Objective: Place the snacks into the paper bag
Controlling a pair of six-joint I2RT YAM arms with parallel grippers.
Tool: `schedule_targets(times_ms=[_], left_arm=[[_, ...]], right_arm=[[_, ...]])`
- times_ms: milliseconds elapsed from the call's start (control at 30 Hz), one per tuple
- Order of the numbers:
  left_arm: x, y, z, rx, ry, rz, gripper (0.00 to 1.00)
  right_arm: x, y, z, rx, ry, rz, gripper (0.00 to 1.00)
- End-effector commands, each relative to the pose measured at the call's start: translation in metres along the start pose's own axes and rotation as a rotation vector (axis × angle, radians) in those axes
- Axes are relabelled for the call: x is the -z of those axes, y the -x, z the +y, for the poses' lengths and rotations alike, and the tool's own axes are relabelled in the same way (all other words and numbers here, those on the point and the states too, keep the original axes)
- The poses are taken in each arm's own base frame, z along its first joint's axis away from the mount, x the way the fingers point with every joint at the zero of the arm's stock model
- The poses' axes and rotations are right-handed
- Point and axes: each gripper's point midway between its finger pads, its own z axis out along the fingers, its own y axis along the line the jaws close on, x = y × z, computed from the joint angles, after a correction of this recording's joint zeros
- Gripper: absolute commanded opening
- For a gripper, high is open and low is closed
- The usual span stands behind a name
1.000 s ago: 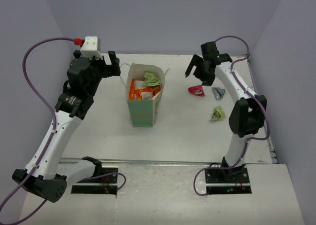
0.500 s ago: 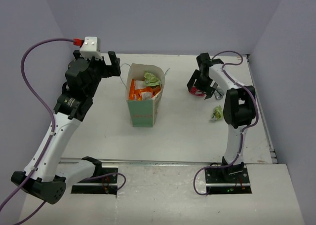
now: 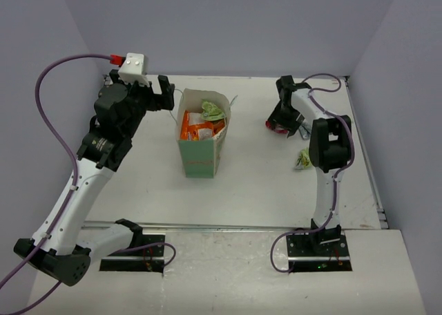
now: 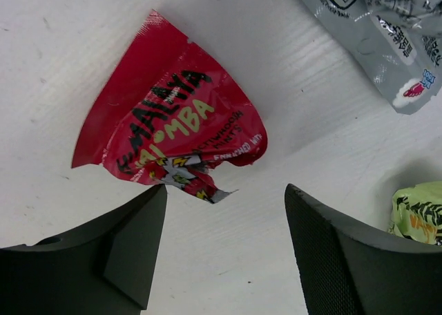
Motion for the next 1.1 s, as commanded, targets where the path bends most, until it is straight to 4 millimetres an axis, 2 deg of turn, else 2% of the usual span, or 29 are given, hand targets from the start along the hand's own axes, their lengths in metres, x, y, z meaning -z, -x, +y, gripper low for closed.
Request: schedule_targets(times_ms=[0,333,367,433,467,533,567,633,733,867,1067], left_arm=[[0.005,0.014,-0.004,-0.014,-0.024,-0.053,1.00],[0.003,0.014,-0.003,-0.021,-0.018,-0.049,1.00],[0.002,0.014,-0.003,-0.022,-0.016,-0.050,1.00],[0.001,0.013,-0.003,-0.024,-0.015,-0.047,1.00],[0.001,0.014,-0.003,-0.027,-0.013,-0.049,1.00],[0.000,0.013,-0.002,-0.029,-0.007,-0.048,1.00],[-0.001,0.013,-0.002,-0.029,-0.005,-0.048,1.00],[-0.002,0.014,-0.001,-0.030,-0.004,-0.050,1.00],[-0.003,0.012,-0.002,-0.031,-0.005,-0.045,1.00],[-0.003,0.013,-0.002,-0.031,-0.005,-0.046,1.00],[-0.003,0.013,-0.001,-0.033,-0.002,-0.047,1.00]], right_arm=[[0.011,0.029,0.008,-0.044,0.015,-0.084,0.71],[0.007,0.048,0.008,-0.052,-0.008,-0.135,0.67],[0.005,0.050,0.009,-0.047,-0.006,-0.134,0.56],[0.004,0.053,0.010,-0.042,-0.001,-0.133,0.24],[0.003,0.054,0.011,-0.034,0.001,-0.133,0.11],[0.001,0.053,0.017,-0.011,0.019,-0.113,0.15],[0.001,0.051,0.018,-0.003,0.023,-0.100,0.31],[0.002,0.051,0.021,0.002,0.030,-0.085,0.46],[0.005,0.051,0.017,-0.027,0.019,-0.099,0.50],[0.012,0.050,0.021,-0.032,0.058,-0.107,0.66],[0.015,0.049,0.023,0.033,0.069,-0.078,0.69]])
